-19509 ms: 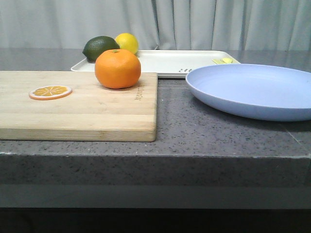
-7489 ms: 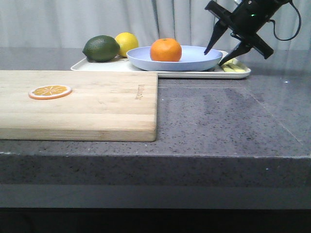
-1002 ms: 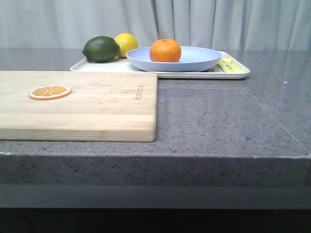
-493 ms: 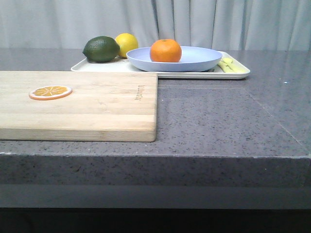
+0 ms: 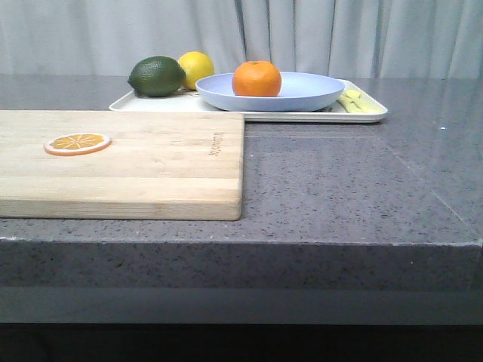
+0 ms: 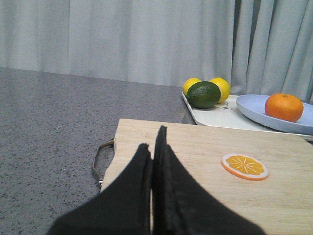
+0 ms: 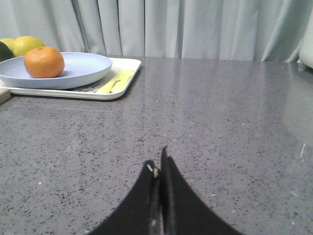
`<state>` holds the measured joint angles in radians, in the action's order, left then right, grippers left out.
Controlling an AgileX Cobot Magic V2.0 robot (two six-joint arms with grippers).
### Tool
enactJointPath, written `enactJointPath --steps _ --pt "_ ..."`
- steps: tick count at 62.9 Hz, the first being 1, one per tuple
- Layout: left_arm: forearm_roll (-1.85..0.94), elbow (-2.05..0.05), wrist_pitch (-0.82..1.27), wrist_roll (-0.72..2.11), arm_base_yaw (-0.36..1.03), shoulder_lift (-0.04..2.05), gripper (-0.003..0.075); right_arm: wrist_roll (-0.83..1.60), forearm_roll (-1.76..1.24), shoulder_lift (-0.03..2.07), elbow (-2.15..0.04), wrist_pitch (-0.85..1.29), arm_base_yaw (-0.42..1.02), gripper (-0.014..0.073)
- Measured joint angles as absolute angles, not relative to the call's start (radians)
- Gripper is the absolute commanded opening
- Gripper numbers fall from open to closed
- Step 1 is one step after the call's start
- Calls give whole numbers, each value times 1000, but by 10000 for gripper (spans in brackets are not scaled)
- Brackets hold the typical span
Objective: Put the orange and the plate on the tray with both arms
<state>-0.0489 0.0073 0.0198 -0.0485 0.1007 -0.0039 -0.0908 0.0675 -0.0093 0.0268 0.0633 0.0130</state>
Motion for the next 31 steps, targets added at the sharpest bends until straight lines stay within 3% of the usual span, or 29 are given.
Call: enactJointPath --steps 31 --pt "-49 7 20 -49 101 -4 -20 -91 65 -9 27 63 -18 -68"
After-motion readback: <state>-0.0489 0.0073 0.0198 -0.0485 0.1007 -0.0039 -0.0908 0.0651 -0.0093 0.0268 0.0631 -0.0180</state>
